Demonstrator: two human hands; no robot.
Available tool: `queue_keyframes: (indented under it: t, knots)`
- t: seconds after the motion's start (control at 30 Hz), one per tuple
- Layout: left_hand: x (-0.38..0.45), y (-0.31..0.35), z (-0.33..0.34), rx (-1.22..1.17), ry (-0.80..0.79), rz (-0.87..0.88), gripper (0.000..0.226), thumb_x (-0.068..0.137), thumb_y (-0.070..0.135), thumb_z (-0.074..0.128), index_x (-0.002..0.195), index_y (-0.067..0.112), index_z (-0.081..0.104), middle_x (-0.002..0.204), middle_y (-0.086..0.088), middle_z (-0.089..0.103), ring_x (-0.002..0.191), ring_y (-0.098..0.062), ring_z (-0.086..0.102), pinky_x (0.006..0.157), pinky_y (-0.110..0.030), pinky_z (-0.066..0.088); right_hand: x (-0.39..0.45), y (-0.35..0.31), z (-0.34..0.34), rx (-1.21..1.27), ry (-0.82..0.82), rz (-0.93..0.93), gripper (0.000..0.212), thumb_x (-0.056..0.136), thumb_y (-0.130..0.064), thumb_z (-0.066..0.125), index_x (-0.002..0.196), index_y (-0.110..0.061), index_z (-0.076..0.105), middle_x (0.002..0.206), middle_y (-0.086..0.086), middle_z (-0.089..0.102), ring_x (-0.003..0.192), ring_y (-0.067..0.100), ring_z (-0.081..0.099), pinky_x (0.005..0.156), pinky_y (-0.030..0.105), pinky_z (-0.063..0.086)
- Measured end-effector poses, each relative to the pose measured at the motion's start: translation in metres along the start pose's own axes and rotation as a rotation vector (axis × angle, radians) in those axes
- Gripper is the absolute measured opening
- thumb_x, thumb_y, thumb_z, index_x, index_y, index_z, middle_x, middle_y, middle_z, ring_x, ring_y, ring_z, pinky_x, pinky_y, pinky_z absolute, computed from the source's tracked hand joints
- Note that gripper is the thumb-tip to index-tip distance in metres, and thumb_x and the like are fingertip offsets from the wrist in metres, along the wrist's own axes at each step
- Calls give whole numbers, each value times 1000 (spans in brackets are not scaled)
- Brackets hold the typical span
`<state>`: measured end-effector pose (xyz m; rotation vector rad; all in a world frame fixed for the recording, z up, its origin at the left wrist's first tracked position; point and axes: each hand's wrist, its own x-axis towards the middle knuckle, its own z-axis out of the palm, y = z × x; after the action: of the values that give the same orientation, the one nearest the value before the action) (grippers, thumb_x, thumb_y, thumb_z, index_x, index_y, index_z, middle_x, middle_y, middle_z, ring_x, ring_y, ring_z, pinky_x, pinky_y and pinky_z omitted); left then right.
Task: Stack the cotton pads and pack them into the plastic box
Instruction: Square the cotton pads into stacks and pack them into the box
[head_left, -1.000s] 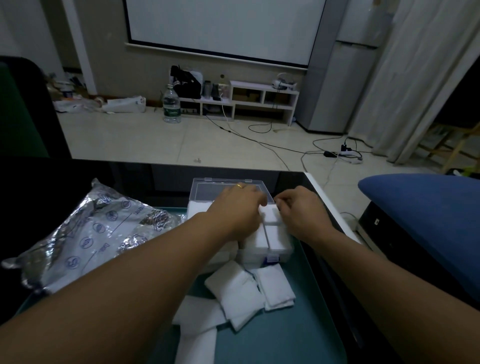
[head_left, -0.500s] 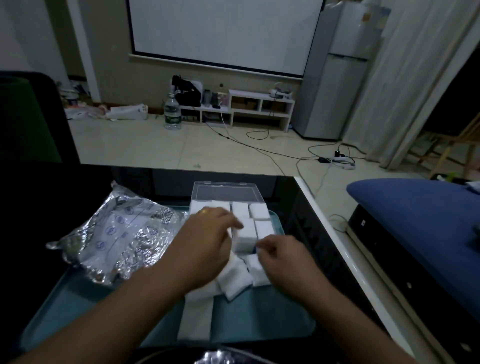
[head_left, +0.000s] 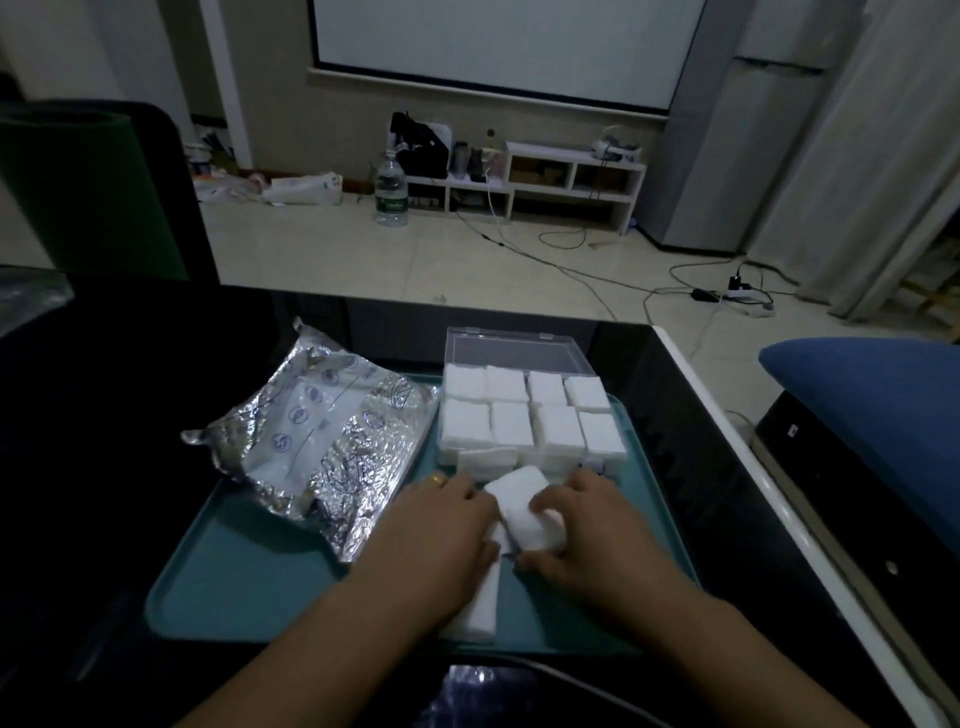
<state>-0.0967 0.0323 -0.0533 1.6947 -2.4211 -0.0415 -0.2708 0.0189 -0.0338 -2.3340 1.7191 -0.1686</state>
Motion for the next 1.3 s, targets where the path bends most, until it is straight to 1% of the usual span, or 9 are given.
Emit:
queue_keyframes:
  t: [0.23,0.43,0.57,0.73,0.87,0.97,1.1,1.2,1.3]
  knots:
    - [2,-4,-6,-9,8,-54,35,95,47,48,127,34,53,128,8,50,118,-19,47,99,-33,33,-1,10,-11,131,-47,85,35,77,-36,78,109,-26,66,92,-8,60,81,8,55,67,19,40]
    - [-2,0,-16,-117,41,-71,32,95,45,49,124,34,57,122,9,54,113,-18,51,97,-32,35,-7,10,-3,106,-95,-19,71,72,-50,76,134,-35,46,126,-12,44,114,11,52,97,32,45]
    - [-3,1,-18,-155,78,-84,31,95,45,48,123,35,57,121,12,55,113,-16,49,96,-31,35,-7,9,-5,59,-56,-48,59,78,-45,73,131,-35,49,123,-10,51,114,12,52,96,31,44]
    - [-2,1,-25,-314,172,-140,28,93,41,49,114,30,64,110,9,60,107,-15,52,94,-32,40,-3,11,-14,29,0,-52,24,84,-36,68,104,-23,67,106,0,61,101,19,58,86,31,45]
    - [0,5,-25,-435,167,-179,21,93,35,55,110,30,66,107,12,62,103,-8,55,90,-27,42,-2,12,-19,244,-18,54,21,82,-33,74,88,-13,72,83,0,70,78,14,64,72,33,52]
    - [3,11,-29,-807,168,-300,14,93,35,60,101,28,69,98,15,69,92,1,62,84,-23,48,-7,3,-25,845,-56,128,8,80,-18,78,80,-13,72,60,-5,63,52,7,53,48,21,42]
    - [5,29,-35,-1616,-52,-527,29,94,38,58,102,13,71,89,-4,75,77,-18,70,76,-35,53,-11,-11,-21,1408,-139,153,27,73,-17,76,90,3,70,71,13,58,56,16,41,53,27,28]
    - [6,40,-38,-1975,-147,-601,27,97,21,52,111,3,65,94,-18,72,73,-32,65,64,-35,52,-13,-21,-18,1290,-98,101,30,75,-19,76,95,3,69,71,11,65,51,14,50,47,22,36]
    - [9,35,-38,-2059,-77,-665,27,99,14,46,118,4,63,105,-17,73,95,-31,70,68,-33,57,-14,-16,-17,772,162,57,34,78,-38,77,107,-26,64,91,-12,66,70,2,62,61,16,47]
